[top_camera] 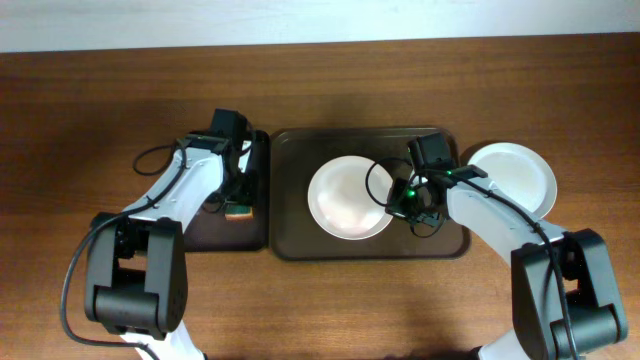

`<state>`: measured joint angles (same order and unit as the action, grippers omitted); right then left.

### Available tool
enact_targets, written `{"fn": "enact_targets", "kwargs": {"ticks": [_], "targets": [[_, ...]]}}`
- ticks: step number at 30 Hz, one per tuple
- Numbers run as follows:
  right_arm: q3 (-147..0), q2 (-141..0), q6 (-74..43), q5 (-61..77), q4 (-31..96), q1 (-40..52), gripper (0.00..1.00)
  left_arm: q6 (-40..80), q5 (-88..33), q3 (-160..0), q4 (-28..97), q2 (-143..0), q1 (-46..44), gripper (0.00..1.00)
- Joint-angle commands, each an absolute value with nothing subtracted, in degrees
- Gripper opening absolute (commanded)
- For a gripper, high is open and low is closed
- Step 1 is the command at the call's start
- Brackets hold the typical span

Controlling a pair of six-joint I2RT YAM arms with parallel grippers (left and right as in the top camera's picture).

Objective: Clean dirty plates on tray and stack at the side
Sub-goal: 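Return the sponge to the black tray and release it, then lift the cleaned plate with right gripper and place it on the side stack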

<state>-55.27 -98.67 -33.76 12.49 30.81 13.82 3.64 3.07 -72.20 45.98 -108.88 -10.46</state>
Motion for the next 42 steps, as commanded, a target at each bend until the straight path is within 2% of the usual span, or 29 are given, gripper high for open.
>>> {"fn": "enact_targets", "kwargs": {"ticks": [1, 3, 4, 5, 6, 7, 8, 13, 15, 16, 17, 18, 28, 41, 42], "targets": [[-55.16, -97.86, -33.28, 11.77, 31.24, 14.24, 0.04, 3.64, -0.40, -68.90, 45.23, -109.08, -10.33, 0.58], [-55.16, -97.86, -33.28, 11.79, 31.24, 14.24, 0.04, 3.64, -1.28, -67.16, 44.12, -109.08, -10.33, 0.58], [-55.16, -97.86, -33.28, 11.77, 31.24, 14.24, 0.04, 3.64, -1.34, -66.26, 43.53, -109.08, -10.35, 0.53], [-55.16, -97.86, -33.28, 11.77, 31.24, 14.24, 0.05, 3.62, -1.32, -65.87, 43.42, -109.08, -10.33, 0.37], [-55.16, -97.86, -33.28, 11.77, 31.24, 14.24, 0.04, 3.60, -1.30, -65.76, 43.51, -109.08, -10.33, 0.25], [-55.16, -97.86, -33.28, 11.77, 31.24, 14.24, 0.05, 3.57, -1.26, -65.78, 43.55, -109.08, -10.33, 0.04], [-55.16, -97.86, -33.28, 11.79, 31.24, 14.24, 0.05, 3.57, -1.21, -65.84, 43.55, -109.06, -10.33, 0.00], [-55.16, -97.86, -33.28, 11.77, 31.48, 14.24, 0.05, 3.60, 3.38, -70.94, 47.33, -108.73, -10.33, 0.00], [-55.16, -97.86, -33.28, 11.77, 31.46, 14.24, 0.04, 3.57, 5.06, -72.60, 47.90, -108.68, -10.33, 0.05], [-55.16, -97.86, -33.28, 11.77, 31.46, 14.24, 0.04, 3.60, 5.43, -73.12, 47.81, -108.71, -10.33, 0.25], [-55.16, -97.86, -33.28, 11.77, 31.46, 14.24, 0.04, 3.60, 5.41, -73.19, 47.42, -108.68, -10.33, 0.61], [-55.16, -97.86, -33.28, 11.77, 31.48, 14.24, 0.05, 3.60, 5.41, -73.19, 47.11, -108.71, -10.33, 0.72], [-55.16, -97.86, -33.28, 11.79, 31.46, 14.24, 0.04, 3.62, 5.34, -70.35, 39.24, -108.81, -10.33, 0.82], [-55.16, -97.86, -33.28, 11.75, 31.42, 14.24, 0.05, 3.60, 1.69, -70.15, 36.45, -112.88, -10.33, 0.82], [-55.16, -97.86, -33.28, 11.77, 31.42, 14.24, 0.05, 3.60, 1.34, -70.15, 36.21, -113.38, -10.33, 0.77]]}}
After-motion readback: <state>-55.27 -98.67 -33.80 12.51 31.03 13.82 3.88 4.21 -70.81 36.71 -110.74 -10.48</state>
